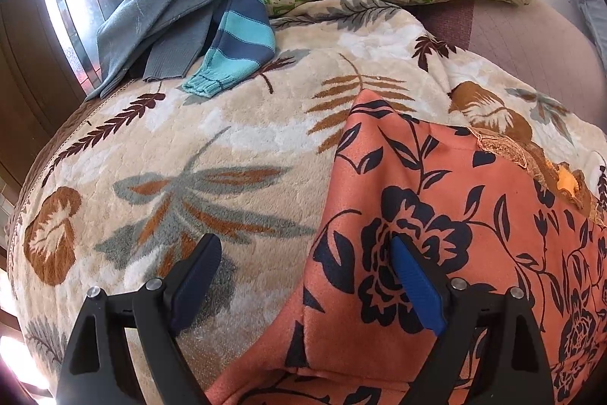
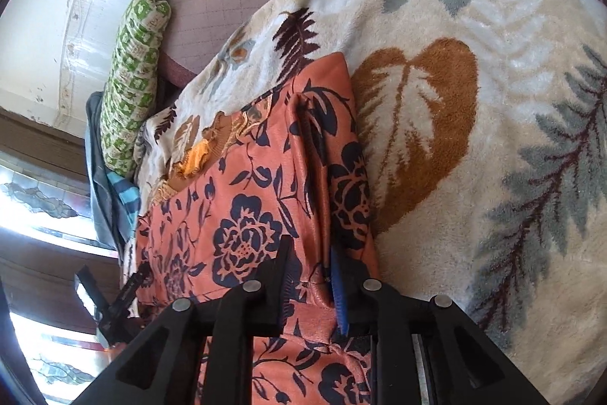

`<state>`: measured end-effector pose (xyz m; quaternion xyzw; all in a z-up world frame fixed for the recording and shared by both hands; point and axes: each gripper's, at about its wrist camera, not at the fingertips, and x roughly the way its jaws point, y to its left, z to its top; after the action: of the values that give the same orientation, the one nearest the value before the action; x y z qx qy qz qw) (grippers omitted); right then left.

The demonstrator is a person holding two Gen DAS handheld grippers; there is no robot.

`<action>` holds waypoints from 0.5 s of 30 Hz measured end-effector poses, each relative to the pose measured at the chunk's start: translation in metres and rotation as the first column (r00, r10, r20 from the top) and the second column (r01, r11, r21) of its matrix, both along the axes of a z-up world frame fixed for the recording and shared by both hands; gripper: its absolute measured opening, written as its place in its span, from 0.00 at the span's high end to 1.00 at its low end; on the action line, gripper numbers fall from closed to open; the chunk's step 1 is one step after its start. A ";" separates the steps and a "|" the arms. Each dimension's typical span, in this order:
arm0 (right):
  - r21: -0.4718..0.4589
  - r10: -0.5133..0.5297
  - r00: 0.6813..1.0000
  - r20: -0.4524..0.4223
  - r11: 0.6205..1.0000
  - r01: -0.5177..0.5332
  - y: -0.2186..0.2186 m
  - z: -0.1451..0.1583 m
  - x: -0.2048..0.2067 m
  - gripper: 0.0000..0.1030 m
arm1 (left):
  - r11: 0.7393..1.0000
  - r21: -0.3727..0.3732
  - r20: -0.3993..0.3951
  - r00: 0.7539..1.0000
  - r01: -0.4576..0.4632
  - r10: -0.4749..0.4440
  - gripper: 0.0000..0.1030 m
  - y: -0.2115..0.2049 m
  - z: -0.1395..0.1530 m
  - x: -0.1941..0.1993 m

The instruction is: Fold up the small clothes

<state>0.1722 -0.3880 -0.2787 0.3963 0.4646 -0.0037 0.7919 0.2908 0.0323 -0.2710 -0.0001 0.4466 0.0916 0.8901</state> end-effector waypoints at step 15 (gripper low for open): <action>-0.111 -0.098 0.995 0.018 0.989 0.100 -0.010 0.025 -0.047 0.95 | 1.000 0.000 0.011 1.000 -0.005 0.005 0.11 0.006 0.001 0.000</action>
<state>0.1256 -0.3976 -0.2534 0.3739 0.4385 -0.0666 0.8146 0.2911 0.0386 -0.2696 -0.0014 0.4415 0.0939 0.8923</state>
